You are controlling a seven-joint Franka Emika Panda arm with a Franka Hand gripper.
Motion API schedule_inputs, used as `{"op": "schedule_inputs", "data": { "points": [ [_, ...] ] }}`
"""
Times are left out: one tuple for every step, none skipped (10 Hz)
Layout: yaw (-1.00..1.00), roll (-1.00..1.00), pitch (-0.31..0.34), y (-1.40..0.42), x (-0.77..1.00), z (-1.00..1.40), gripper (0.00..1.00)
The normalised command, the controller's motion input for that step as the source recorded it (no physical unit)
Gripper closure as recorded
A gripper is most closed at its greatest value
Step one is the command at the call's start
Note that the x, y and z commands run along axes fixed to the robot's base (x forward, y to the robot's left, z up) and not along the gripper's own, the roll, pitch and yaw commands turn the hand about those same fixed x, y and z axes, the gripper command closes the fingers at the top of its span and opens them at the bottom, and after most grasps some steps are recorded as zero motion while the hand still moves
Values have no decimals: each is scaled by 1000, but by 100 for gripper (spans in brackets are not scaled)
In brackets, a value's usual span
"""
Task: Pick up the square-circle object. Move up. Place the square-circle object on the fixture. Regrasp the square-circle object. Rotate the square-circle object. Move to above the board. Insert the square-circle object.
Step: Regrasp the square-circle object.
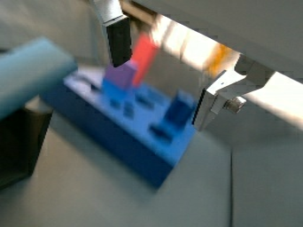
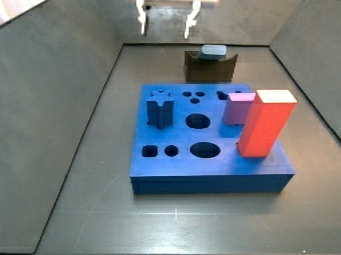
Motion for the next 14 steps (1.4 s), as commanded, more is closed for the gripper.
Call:
{"op": "schedule_inputs", "data": {
  "points": [
    [-942, 1000, -72, -90, -3, -452, 0],
    [-948, 1000, -93, -69, 6, -251, 0],
    [-951, 1000, -112, -38, -3, -86, 0],
    [-948, 1000, -136, -30, -19, -25, 0],
    [-946, 1000, -153, -33, -28, -12, 0],
    [-943, 1000, -170, -29, -39, -1, 0],
    [-939, 1000, -188, -24, -47, 5, 0],
    [-934, 1000, -198, -19, -46, 11, 0],
    [-931, 1000, -204, -18, -45, 12, 0],
    [-924, 1000, -206, -18, -49, 10, 0],
    [-924, 1000, -204, -15, -46, 3, 0],
    [-920, 1000, -195, -13, -42, -1, 0],
    [-921, 1000, -183, -14, -40, -3, 0],
    [-928, 1000, -157, -13, -45, -3, 0]
  ]
}}
